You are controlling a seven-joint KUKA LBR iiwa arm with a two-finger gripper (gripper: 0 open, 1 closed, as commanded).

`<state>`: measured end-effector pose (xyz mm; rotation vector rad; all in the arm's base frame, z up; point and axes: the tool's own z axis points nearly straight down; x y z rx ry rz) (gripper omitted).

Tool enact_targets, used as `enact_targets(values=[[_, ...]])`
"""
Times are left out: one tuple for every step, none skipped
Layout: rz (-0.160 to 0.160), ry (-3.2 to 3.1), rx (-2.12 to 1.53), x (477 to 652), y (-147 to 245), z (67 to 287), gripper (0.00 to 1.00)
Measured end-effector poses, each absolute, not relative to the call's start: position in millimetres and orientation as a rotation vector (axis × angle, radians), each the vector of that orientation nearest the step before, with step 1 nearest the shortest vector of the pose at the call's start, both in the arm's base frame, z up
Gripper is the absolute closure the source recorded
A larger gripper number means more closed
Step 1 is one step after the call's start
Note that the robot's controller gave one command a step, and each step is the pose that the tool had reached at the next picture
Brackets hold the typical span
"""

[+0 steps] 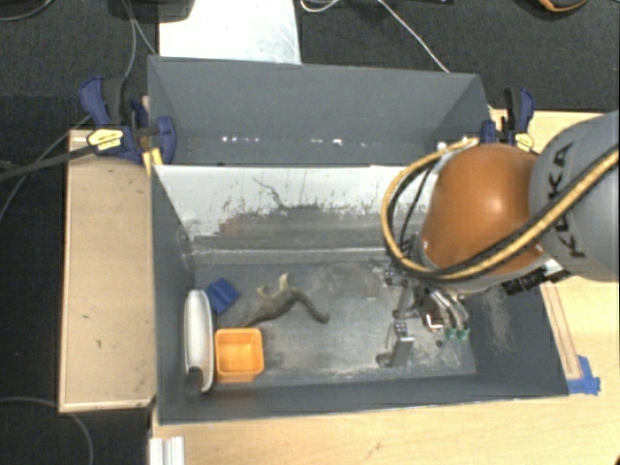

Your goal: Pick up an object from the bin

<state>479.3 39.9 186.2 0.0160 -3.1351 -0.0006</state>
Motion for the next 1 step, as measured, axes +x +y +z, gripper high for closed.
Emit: enact_targets(values=[[-0.001,-3.144,0.013,481.1,39.7,190.2,0.00]])
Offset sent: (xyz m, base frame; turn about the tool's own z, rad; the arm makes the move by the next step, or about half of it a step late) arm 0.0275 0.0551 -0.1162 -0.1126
